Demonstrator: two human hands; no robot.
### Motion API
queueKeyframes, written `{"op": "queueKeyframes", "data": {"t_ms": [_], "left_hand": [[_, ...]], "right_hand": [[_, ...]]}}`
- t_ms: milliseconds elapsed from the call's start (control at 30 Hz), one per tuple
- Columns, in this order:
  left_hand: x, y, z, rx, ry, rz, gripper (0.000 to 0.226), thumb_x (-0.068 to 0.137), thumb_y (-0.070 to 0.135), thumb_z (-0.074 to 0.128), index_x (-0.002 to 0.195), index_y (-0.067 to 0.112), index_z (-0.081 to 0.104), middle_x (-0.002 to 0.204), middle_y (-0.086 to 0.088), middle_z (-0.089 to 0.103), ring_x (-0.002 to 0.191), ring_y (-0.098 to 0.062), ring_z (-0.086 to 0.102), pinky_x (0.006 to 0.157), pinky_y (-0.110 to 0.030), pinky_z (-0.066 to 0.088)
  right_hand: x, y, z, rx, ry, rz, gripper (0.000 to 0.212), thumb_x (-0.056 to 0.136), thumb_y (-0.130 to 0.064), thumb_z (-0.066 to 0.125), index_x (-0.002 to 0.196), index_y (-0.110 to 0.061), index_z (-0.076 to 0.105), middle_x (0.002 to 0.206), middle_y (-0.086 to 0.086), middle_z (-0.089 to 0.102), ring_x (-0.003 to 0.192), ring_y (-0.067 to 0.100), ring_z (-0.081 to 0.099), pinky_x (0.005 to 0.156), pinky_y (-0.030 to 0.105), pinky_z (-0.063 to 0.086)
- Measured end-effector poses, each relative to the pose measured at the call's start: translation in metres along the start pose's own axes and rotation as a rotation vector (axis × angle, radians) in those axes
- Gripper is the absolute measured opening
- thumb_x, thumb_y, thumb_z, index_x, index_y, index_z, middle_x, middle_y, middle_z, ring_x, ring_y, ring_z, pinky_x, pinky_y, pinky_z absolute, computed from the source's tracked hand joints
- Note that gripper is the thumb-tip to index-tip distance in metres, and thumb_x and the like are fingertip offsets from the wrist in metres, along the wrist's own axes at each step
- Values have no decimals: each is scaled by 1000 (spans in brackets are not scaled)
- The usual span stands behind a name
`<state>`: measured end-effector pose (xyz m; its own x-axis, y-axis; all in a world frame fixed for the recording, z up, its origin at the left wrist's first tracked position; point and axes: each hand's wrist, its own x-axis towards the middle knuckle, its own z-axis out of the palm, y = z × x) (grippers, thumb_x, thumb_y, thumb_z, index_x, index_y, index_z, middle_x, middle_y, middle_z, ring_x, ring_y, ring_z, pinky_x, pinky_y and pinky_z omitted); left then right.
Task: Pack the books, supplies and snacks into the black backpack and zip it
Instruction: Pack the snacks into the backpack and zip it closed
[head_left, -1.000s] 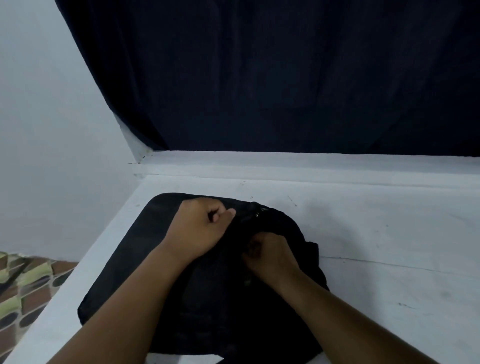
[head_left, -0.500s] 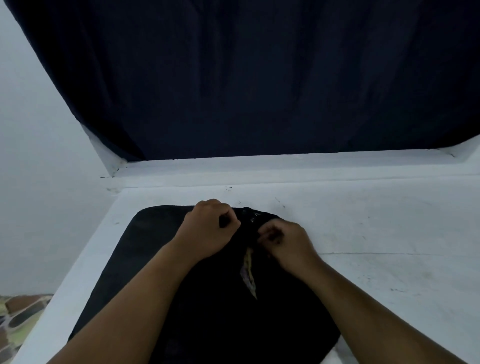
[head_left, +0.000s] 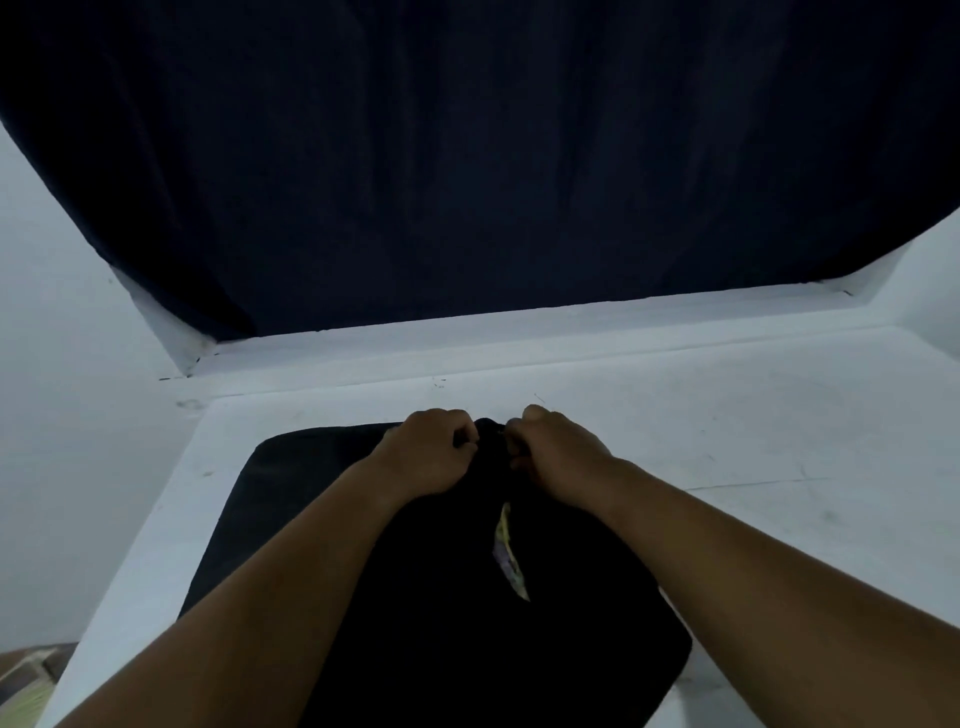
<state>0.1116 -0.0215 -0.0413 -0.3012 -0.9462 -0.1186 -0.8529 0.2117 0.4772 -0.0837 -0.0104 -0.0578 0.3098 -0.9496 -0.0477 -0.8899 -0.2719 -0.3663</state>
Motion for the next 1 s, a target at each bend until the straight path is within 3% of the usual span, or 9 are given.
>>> {"op": "queueKeyframes", "data": {"t_ms": [133, 300, 367, 467, 600, 700, 800, 1000], "left_hand": [[9, 0, 1, 105, -43, -28, 15, 94, 39, 51, 96, 35, 66, 101, 17, 64, 101, -12, 57, 91, -41, 40], [22, 3, 1, 148, -58, 7, 14, 96, 37, 51, 97, 35, 65, 103, 11, 60, 105, -17, 51, 87, -41, 30], [27, 4, 2, 151, -55, 30, 15, 97, 38, 52, 102, 35, 66, 105, 9, 55, 110, -19, 47, 89, -41, 33], [32, 4, 5, 153, -55, 32, 20, 98, 41, 52, 110, 34, 65, 110, 6, 47, 117, -21, 39, 95, -44, 32], [38, 4, 13, 168, -67, 21, 22, 97, 42, 54, 114, 33, 64, 121, 2, 43, 124, -24, 32, 100, -43, 28], [40, 6, 16, 166, -61, 4, 23, 95, 42, 56, 114, 32, 65, 126, 0, 43, 127, -25, 32, 104, -43, 31], [41, 5, 15, 189, -93, -3, 21, 97, 40, 53, 108, 31, 68, 128, 0, 46, 128, -25, 33, 102, -44, 32], [41, 4, 13, 141, -116, -8, 22, 97, 44, 50, 99, 38, 71, 121, 3, 50, 122, -23, 38, 95, -42, 32]], "right_hand": [[-3, 11, 6, 26, -11, 0, 8, 88, -23, 56, 87, -26, 49, 95, -4, 57, 92, 23, 54, 70, 34, 43], [-2, 8, 14, 80, 75, 11, 25, 92, -22, 54, 112, -27, 66, 103, 1, 65, 98, 22, 58, 81, 37, 50], [0, 7, 13, 12, 99, 13, 24, 94, -20, 51, 107, -21, 71, 103, 5, 64, 98, 26, 59, 81, 39, 51], [1, 8, 12, -7, 95, 42, 17, 96, -20, 45, 97, -16, 62, 97, 6, 63, 91, 28, 58, 77, 40, 50], [1, 9, 16, 93, 10, 87, 18, 94, -26, 48, 99, -24, 64, 89, 2, 64, 83, 25, 62, 72, 38, 52], [-1, 7, 21, 121, -21, 123, 15, 92, -23, 52, 88, -25, 67, 77, -1, 60, 78, 26, 61, 65, 32, 48], [-4, 7, 26, 171, 50, 157, 16, 89, -15, 52, 92, -21, 67, 91, 0, 67, 83, 22, 63, 72, 34, 53], [-6, 6, 18, 365, 206, 176, 9, 85, -15, 60, 78, -21, 62, 75, -2, 66, 71, 19, 64, 63, 32, 51]]}}
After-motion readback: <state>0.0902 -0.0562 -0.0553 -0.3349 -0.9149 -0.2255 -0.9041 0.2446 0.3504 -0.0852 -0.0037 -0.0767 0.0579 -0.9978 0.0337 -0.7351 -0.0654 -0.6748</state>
